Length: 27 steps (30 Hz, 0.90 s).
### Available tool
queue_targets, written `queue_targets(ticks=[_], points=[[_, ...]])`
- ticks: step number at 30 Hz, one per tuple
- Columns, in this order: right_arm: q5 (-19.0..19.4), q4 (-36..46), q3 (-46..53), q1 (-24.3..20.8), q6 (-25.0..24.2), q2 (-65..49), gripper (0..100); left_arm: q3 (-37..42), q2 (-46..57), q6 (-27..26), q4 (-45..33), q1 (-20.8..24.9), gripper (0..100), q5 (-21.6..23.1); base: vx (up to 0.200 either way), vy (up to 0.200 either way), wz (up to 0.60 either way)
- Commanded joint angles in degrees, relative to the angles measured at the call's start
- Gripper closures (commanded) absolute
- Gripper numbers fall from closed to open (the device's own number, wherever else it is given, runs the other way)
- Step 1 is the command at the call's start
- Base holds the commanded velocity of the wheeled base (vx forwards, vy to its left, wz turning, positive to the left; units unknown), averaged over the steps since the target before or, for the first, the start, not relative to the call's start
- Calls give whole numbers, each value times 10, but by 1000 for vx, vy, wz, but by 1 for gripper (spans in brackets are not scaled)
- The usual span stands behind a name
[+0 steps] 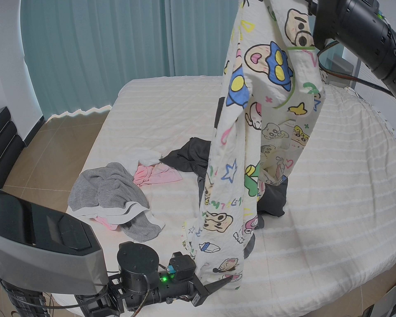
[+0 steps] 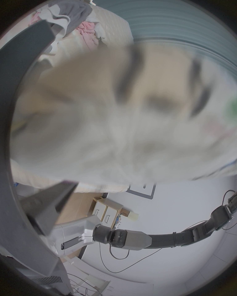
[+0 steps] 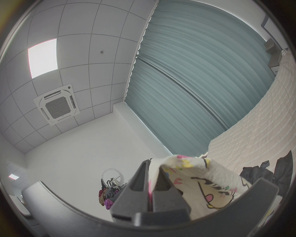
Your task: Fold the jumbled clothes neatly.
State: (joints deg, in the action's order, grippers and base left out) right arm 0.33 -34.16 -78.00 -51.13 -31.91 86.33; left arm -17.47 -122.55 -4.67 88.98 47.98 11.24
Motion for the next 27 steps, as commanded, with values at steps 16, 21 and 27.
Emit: queue_targets(ticks=[16,21,27], points=[[13,1,46,59,-13,-31,100,104,103,6,1,-16,100,-22,0,0,0],[27,6,79,104,-29,-52,100,125,174,50,1,-50,100,-46,0,0,0],[55,5,152,198,-30,-78,100,122,294,92,-1,-146,100,-51,0,0,0]])
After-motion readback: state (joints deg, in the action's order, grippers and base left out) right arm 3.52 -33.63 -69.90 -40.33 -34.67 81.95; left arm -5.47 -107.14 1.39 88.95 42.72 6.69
